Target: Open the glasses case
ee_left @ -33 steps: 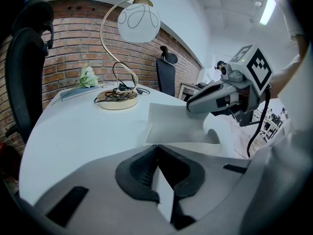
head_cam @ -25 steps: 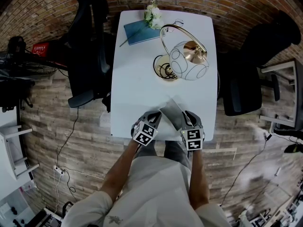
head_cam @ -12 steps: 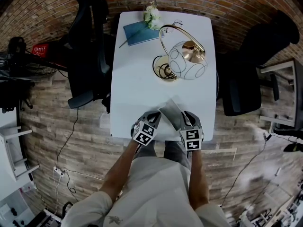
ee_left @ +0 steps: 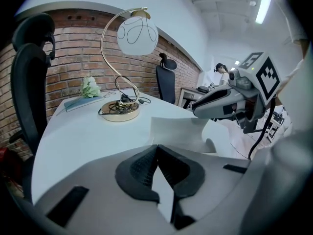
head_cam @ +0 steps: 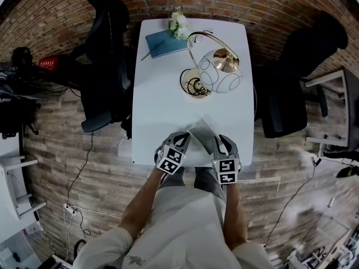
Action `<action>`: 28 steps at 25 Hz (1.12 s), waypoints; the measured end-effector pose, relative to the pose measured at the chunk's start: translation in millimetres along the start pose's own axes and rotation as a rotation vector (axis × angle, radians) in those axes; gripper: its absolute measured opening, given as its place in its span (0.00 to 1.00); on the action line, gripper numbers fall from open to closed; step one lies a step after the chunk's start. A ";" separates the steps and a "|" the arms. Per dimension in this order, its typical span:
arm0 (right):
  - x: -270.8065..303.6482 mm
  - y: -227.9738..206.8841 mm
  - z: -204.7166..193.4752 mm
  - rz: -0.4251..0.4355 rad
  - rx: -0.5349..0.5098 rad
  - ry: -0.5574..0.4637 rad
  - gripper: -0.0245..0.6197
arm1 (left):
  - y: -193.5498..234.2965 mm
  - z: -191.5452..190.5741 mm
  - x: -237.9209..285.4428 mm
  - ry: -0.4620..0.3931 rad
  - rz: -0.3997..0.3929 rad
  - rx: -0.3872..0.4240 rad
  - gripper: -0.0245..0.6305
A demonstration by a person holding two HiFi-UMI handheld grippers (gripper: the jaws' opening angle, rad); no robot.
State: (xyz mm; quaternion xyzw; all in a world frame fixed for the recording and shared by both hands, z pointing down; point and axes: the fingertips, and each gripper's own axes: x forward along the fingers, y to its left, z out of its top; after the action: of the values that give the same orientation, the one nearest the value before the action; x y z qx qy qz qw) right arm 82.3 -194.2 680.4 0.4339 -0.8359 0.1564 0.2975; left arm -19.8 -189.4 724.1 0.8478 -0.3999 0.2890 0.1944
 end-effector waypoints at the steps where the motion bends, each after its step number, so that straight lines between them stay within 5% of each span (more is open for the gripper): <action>1: -3.6 1.1 3.9 -0.009 -0.001 -0.011 0.13 | 0.5 5.1 -3.8 -0.015 0.002 0.003 0.05; 20: -87.6 15.3 89.8 -0.204 -0.025 -0.238 0.15 | 2.5 104.9 -97.6 -0.324 0.017 0.071 0.05; 28: -108.3 21.1 107.5 -0.263 -0.032 -0.248 0.15 | -5.3 130.5 -123.4 -0.391 -0.002 0.094 0.05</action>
State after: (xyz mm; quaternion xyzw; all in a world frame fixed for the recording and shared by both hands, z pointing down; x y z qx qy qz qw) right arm 74.5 -169.4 528.6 0.5507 -0.8046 0.0481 0.2170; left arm -35.3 -189.6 545.1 0.8963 -0.4152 0.1370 0.0738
